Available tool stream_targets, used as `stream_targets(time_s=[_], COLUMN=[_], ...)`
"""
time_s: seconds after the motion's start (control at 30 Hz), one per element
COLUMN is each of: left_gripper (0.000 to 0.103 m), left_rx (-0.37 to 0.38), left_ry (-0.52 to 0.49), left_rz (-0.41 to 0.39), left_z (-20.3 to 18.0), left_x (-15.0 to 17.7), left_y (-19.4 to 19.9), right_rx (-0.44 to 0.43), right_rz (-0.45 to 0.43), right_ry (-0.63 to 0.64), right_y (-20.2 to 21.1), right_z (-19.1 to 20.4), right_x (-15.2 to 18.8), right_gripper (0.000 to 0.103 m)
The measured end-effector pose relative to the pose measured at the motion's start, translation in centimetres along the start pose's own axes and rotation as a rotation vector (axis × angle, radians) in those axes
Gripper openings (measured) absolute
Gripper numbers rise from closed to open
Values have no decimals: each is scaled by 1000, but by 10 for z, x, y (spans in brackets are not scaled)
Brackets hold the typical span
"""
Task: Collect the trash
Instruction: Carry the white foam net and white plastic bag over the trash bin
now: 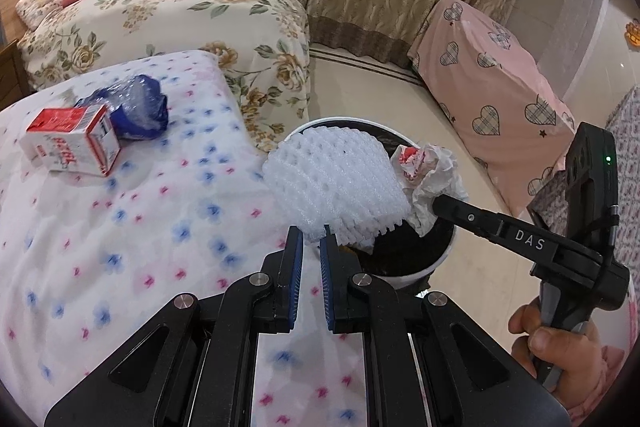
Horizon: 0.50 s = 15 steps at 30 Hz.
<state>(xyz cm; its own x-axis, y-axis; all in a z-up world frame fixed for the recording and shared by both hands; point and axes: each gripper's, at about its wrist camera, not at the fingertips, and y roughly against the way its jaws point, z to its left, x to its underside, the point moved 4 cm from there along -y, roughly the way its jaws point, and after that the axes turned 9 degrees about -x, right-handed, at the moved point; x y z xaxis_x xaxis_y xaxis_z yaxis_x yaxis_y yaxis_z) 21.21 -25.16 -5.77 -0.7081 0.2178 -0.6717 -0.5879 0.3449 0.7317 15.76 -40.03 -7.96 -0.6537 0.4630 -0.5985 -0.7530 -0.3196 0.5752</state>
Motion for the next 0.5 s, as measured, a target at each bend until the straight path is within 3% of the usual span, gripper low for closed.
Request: stream_targets(time_s=[0.5], left_gripper=[8], left_rx=[-1], left_ry=[-17], left_rz=[36], left_z=[-14], left_x=[-3], left_y=[-18], right_rx=[18], right_rz=[7], right_ry=[-15], right_y=[-6], right_z=[-14], right_x=[-9], right_gripper=[7])
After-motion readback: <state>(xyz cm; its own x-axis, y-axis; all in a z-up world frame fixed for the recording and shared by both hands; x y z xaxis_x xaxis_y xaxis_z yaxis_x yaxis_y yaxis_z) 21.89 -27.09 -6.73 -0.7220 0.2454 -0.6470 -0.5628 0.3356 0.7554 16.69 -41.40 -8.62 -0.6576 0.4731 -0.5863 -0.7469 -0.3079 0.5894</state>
